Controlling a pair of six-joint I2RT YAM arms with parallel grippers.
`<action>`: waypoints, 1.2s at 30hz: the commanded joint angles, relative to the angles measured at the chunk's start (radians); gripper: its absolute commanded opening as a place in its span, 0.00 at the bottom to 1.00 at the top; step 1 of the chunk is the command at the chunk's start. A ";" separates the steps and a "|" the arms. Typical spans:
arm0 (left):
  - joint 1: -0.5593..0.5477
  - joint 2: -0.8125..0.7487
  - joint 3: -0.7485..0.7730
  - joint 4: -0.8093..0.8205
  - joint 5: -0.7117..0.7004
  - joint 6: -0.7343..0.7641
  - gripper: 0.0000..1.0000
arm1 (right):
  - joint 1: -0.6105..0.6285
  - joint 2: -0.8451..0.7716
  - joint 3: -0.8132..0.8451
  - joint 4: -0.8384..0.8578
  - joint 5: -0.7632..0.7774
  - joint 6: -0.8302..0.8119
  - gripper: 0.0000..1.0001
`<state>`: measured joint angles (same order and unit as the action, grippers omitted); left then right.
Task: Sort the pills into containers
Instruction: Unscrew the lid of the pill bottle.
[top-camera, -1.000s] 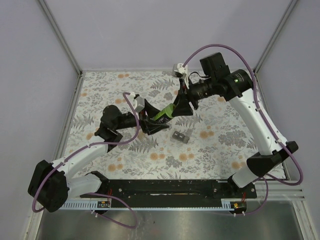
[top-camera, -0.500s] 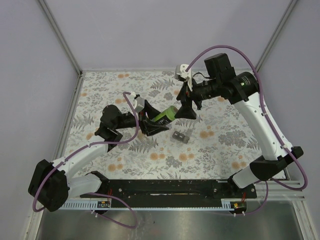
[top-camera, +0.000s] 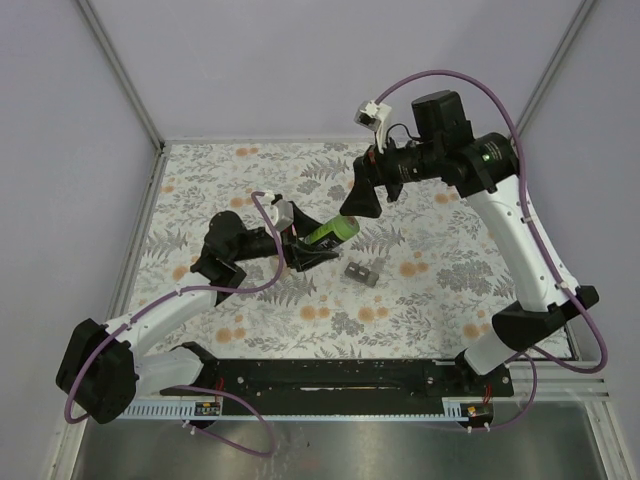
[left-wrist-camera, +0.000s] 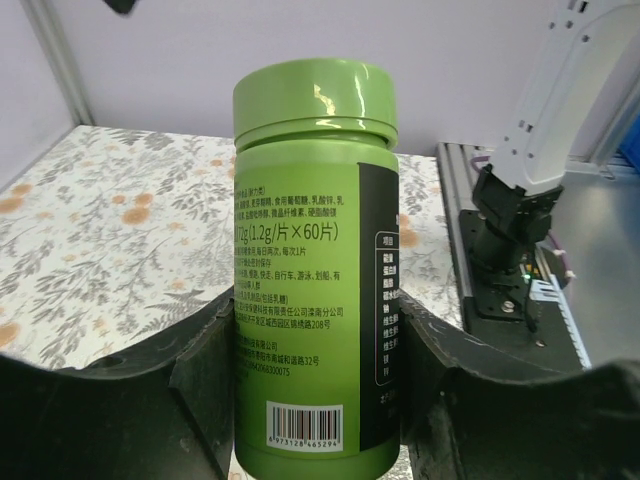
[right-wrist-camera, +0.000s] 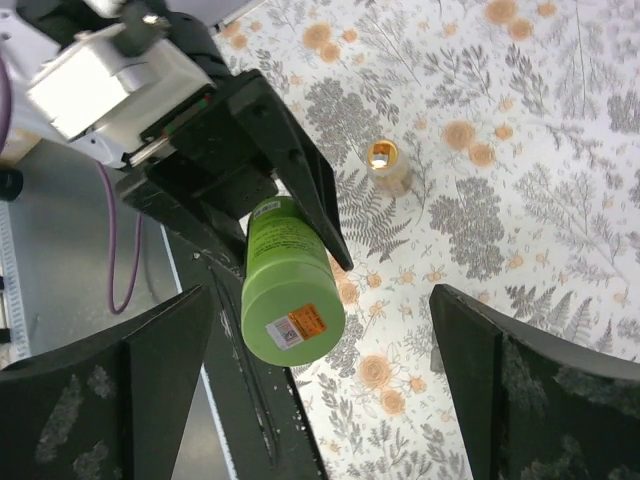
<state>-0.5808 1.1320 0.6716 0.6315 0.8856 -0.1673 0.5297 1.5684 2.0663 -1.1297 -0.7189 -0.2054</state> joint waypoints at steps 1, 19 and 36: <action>-0.001 -0.031 -0.006 0.031 -0.105 0.083 0.00 | -0.005 0.058 0.000 -0.012 0.070 0.162 0.99; -0.004 -0.044 -0.052 0.030 -0.313 0.212 0.00 | -0.005 0.153 -0.058 0.050 -0.094 0.271 0.80; -0.004 -0.037 -0.073 0.131 -0.105 0.068 0.00 | -0.007 0.157 0.063 -0.050 -0.122 0.066 0.50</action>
<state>-0.5804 1.1141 0.6125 0.6426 0.6327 -0.0177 0.5282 1.7405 2.0392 -1.1664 -0.7967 -0.0212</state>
